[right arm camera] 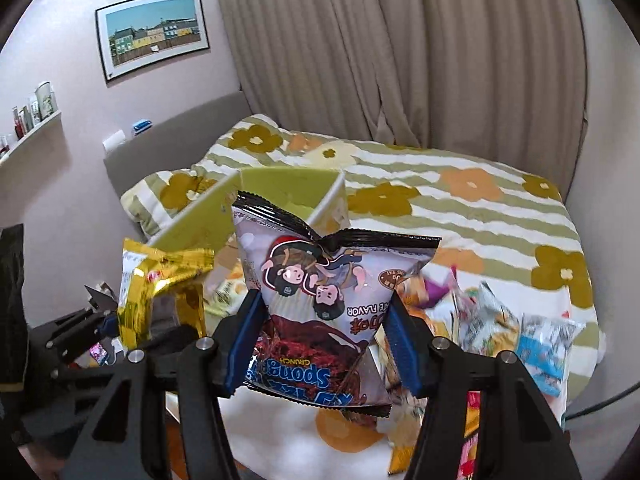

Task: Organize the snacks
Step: 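Carry the gold bag into the box with left tool while right tool drops the Sponge bag in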

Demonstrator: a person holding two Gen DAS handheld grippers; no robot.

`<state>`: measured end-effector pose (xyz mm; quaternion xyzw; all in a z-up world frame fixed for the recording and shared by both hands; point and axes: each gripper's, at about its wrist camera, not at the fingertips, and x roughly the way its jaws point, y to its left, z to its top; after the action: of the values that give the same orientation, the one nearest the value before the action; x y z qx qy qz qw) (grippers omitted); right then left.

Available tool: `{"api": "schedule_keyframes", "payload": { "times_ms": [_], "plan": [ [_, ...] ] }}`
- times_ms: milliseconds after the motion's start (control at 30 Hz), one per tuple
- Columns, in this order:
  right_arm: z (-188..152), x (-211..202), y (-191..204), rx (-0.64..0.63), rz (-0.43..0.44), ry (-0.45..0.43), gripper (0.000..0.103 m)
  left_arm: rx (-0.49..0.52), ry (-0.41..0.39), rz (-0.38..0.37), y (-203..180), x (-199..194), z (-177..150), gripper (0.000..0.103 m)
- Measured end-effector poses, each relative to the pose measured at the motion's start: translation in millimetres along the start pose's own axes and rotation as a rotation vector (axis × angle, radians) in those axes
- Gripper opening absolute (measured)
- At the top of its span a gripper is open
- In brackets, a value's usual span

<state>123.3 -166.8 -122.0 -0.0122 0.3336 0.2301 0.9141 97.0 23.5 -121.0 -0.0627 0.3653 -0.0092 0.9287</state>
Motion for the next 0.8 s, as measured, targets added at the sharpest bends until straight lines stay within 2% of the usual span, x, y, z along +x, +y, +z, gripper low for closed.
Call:
{"api": "schedule_keyframes", "payload": {
  "times_ms": [200,467,567,800],
  "plan": [
    [34,6,17,-0.027,0.002,-0.036,0.055,-0.006,-0.024,0.006,43,9,47,0.046],
    [94,55,55,-0.033,-0.003,-0.059,0.055,0.030,0.003,0.002,98,49,110,0.046],
    [111,79,66,-0.028,-0.013,-0.048,0.055,0.046,0.045,-0.009,120,79,134,0.046],
    [131,131,78,0.014,-0.063,0.019,0.055,0.090,0.187,-0.049,153,147,160,0.046]
  ]
}}
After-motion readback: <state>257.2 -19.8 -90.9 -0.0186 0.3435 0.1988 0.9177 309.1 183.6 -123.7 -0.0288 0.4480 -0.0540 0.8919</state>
